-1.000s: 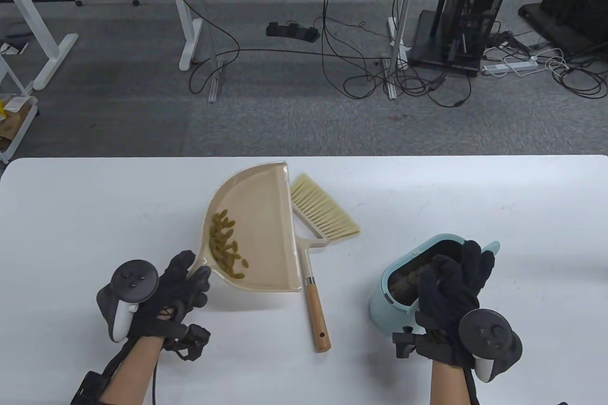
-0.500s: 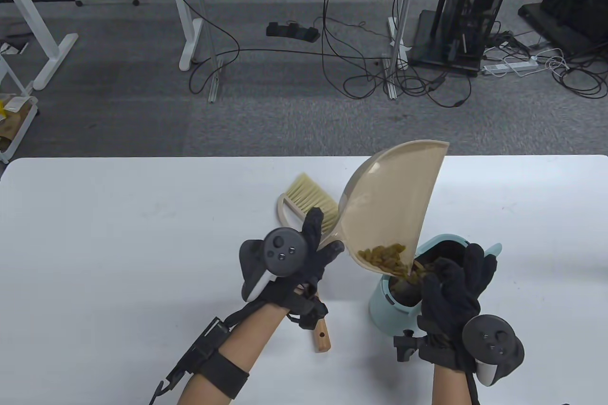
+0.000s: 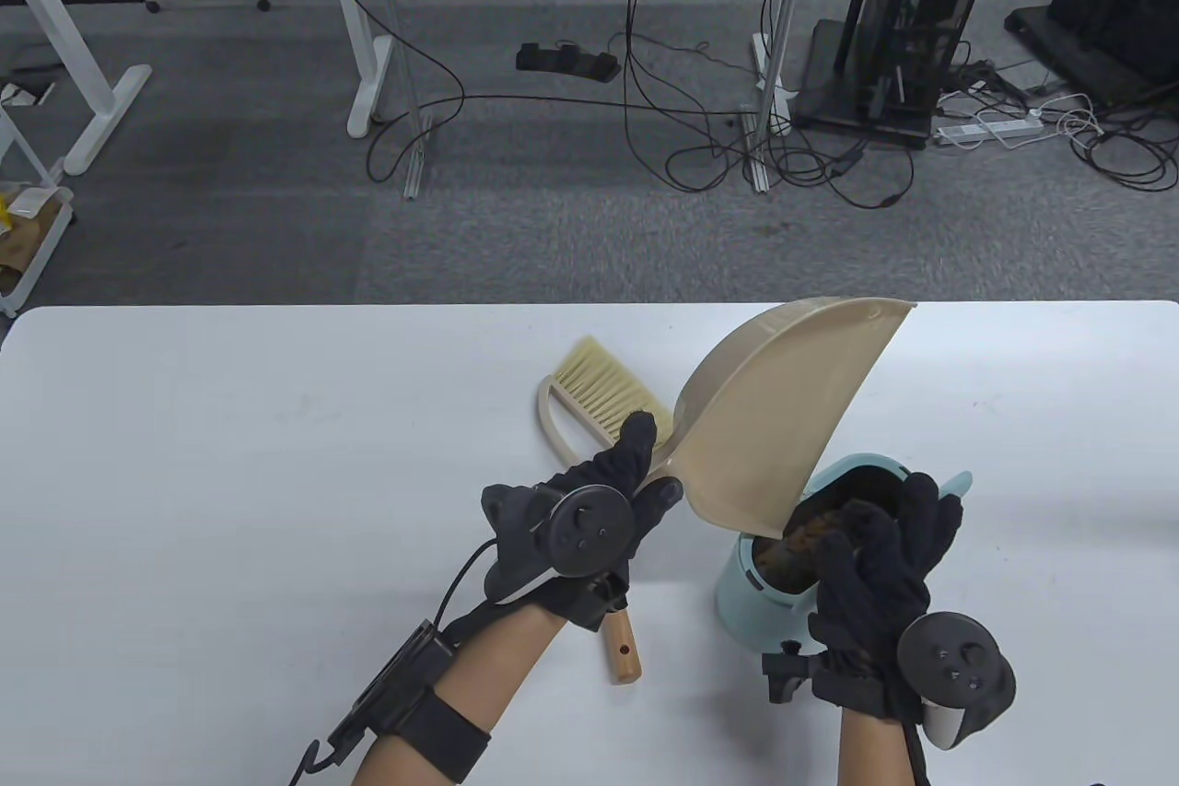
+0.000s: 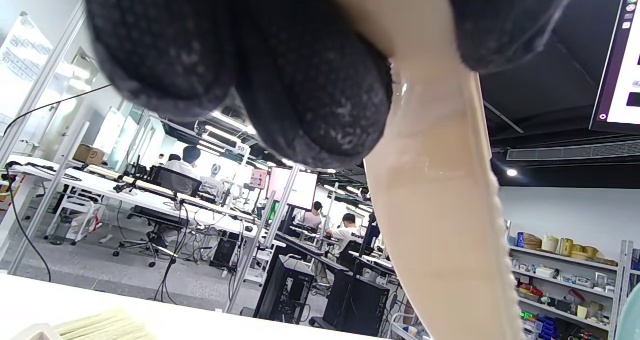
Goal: Sweep raisins on the table into the desktop trash can
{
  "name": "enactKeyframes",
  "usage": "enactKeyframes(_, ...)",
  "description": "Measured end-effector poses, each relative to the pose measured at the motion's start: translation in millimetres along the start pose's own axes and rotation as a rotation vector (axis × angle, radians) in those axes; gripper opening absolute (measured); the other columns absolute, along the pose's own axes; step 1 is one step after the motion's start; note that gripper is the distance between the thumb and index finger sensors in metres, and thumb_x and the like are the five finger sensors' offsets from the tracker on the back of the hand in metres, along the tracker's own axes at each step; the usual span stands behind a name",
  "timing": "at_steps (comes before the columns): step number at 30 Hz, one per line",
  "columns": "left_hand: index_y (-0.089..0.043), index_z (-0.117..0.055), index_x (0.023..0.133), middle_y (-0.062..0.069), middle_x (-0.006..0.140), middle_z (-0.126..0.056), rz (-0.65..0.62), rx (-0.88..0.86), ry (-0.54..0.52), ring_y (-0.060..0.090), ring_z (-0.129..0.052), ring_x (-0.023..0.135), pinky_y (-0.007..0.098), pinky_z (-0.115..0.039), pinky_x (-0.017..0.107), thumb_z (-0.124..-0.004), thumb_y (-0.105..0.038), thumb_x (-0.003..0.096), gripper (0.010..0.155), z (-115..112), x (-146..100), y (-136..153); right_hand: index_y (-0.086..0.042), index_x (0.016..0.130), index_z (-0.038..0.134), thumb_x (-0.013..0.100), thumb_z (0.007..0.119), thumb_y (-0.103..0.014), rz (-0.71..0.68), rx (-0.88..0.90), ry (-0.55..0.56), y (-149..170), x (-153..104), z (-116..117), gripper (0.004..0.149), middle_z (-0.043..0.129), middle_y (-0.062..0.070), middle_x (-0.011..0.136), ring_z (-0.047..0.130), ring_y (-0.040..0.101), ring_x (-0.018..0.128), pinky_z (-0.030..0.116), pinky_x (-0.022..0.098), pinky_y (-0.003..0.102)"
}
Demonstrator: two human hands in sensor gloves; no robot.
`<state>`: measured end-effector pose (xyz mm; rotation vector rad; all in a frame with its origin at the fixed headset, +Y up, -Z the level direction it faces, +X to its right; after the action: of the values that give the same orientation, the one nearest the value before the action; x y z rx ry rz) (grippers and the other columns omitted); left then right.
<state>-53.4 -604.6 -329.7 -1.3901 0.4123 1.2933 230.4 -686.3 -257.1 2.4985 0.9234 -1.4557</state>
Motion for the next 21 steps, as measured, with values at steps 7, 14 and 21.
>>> enactKeyframes(7, -0.008, -0.044, 0.105, 0.000, 0.075, -0.093, 0.118, -0.237, 0.023, 0.010, -0.106, 0.039, 0.036, -0.088, 0.033, -0.072, -0.055, 0.0532, 0.075, 8, -24, 59, -0.020, 0.096, 0.055, 0.058, 0.057, -0.056, -0.006, 0.010, 0.004, 1, -1, 1, 0.052, 0.011, 0.004, 0.120, -0.007, 0.037, 0.105, 0.015, 0.069, 0.070)
enactKeyframes(14, -0.007, -0.039, 0.107, -0.001, 0.069, -0.096, 0.430, -0.217, 0.124, 0.008, -0.107, 0.032, 0.033, -0.089, 0.028, -0.071, -0.059, 0.0522, 0.082, 15, -79, 184, -0.021, 0.096, 0.055, 0.059, 0.056, -0.057, -0.011, -0.003, 0.008, 1, -1, 0, 0.053, 0.010, 0.004, 0.120, -0.007, 0.038, 0.105, 0.015, 0.069, 0.070)
enactKeyframes(21, -0.010, -0.044, 0.108, 0.003, 0.067, -0.098, 0.771, -0.319, 0.258, 0.009, -0.107, 0.030, 0.034, -0.089, 0.026, -0.075, -0.058, 0.0497, 0.082, -1, -141, 270, -0.021, 0.097, 0.054, 0.059, 0.055, -0.058, -0.011, -0.008, 0.010, 1, -1, 2, 0.053, 0.010, 0.004, 0.120, -0.007, 0.038, 0.105, 0.015, 0.069, 0.070)
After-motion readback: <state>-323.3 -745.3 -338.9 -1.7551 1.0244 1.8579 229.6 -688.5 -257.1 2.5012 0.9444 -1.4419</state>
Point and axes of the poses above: the tracker on the back of each hand, its own y axis roughly to the little-finger side, its own x axis roughly from the wrist to the fingertips, z = x × y, the point moved 2 cm from there along x, roughly from the wrist to the fingertips
